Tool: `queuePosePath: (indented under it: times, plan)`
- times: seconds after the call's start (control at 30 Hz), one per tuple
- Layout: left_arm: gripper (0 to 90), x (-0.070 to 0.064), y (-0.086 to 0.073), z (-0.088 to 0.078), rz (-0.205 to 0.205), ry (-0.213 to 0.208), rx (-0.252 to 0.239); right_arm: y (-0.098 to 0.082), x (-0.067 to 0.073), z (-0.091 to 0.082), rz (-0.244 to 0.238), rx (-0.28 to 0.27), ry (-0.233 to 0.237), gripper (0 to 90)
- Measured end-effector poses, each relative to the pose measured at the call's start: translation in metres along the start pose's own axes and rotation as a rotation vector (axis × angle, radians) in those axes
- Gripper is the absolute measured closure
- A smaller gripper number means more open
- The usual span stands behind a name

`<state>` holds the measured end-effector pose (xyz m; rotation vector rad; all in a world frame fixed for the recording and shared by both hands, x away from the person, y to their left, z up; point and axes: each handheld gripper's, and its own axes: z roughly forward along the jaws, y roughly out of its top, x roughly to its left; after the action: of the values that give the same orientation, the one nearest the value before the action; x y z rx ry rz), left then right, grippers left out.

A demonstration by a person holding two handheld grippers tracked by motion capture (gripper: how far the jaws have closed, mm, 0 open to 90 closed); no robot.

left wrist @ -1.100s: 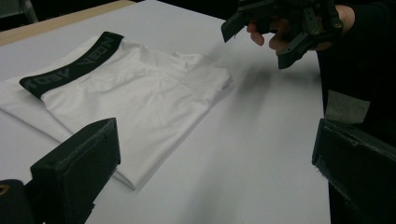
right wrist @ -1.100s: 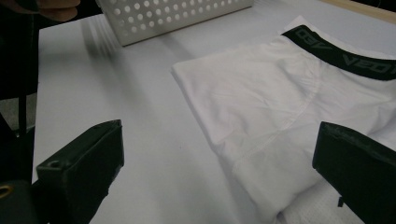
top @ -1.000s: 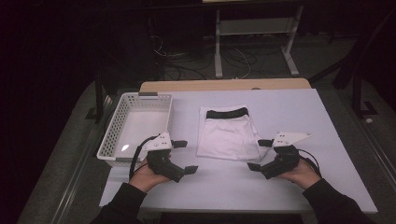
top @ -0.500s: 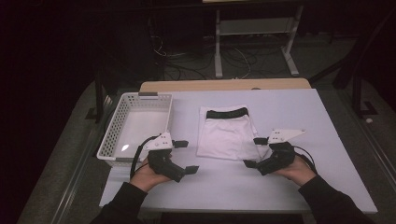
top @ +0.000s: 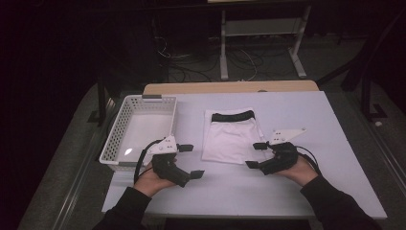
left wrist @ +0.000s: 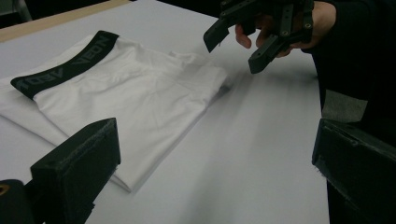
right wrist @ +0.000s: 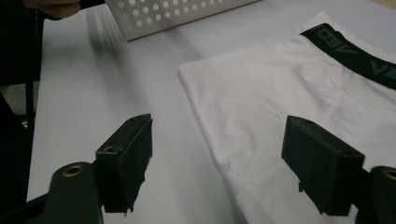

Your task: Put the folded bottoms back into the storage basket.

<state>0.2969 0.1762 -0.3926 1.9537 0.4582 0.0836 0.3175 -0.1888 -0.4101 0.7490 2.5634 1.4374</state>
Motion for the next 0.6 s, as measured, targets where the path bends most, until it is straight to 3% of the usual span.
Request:
queuePosePath:
  times: [0.6]
  plan:
    - [0.3, 0.0, 0.0, 0.0, -0.001, -0.003, 0.0, 0.007, -0.007, 0.022, -0.01, 0.03, 0.032, 52.1]
